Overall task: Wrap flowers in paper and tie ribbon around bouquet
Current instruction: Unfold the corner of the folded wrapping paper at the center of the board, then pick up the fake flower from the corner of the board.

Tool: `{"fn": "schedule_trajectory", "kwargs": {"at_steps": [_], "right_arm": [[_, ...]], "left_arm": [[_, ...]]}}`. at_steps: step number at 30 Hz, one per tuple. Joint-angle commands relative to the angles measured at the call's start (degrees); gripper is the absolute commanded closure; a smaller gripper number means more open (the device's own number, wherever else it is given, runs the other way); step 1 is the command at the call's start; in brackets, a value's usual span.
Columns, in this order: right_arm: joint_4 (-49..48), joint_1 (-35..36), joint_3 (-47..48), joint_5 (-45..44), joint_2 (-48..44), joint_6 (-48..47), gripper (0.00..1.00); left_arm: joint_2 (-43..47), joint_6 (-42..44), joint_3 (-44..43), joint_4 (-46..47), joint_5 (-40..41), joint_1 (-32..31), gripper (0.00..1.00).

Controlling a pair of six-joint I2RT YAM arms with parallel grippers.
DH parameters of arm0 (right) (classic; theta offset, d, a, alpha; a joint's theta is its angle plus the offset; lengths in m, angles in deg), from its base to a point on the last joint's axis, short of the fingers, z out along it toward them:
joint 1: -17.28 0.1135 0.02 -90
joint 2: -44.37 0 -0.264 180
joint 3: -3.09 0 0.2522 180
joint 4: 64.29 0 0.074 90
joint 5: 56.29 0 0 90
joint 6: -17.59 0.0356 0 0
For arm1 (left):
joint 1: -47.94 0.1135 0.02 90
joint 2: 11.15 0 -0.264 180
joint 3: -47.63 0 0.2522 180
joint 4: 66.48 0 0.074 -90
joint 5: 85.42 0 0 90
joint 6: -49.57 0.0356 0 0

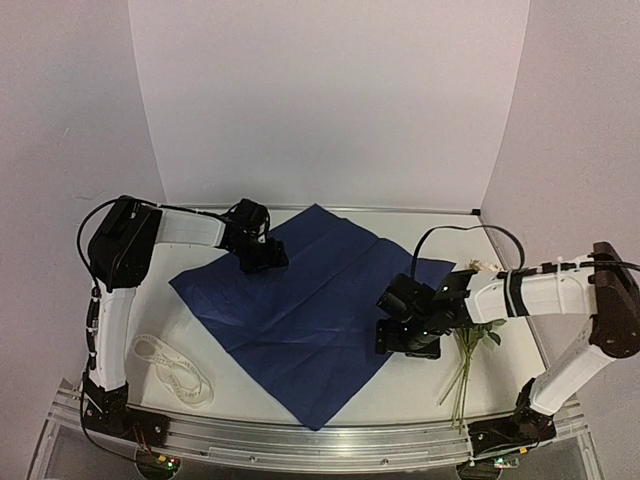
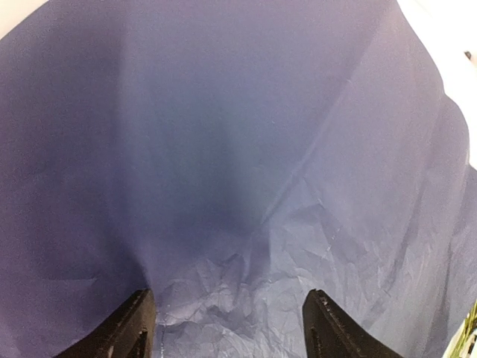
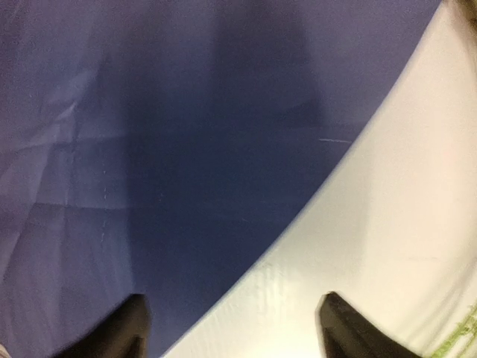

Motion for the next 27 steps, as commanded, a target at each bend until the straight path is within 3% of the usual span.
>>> {"fn": "schedule_trajectory", "kwargs": {"at_steps": [1, 4, 7, 11, 18, 24, 27], "right_arm": [[11.1, -1.1, 2.6, -6.5, -8.2, -5.5, 0.02], [16.8, -2.3, 4.0, -9.9, -11.0, -8.4, 0.02], [20.3, -3.9, 3.4, -13.2, -13.5, -11.8, 0.02], [24.4, -6.6, 1.6, -15.7, -17.8, -14.7, 0.02], [21.6, -18.6, -9.9, -9.0, -24.9, -14.2, 0.02], [17.3, -23.6, -13.0, -2.9, -21.5, -13.7, 0.09], [14.9, -24.7, -12.7, -1.2, -16.5, -13.2, 0.18]], "left_arm": [[4.6, 0.9, -1.4, -6.7, -2.8, 0.0, 0.24], [9.1, 0.9, -1.7, -6.9, -2.9, -0.1, 0.16], [13.3, 0.7, -1.1, -7.2, -3.2, -0.4, 0.01], [19.1, 0.5, 1.8, -6.8, -2.7, -1.4, 0.00], [32.0, -1.0, 16.0, -1.4, -2.3, -4.4, 0.00], [40.8, -1.7, 24.3, -0.7, -2.9, -5.0, 0.00], [42.7, -2.0, 26.5, -0.2, -2.8, -5.0, 0.00]]}}
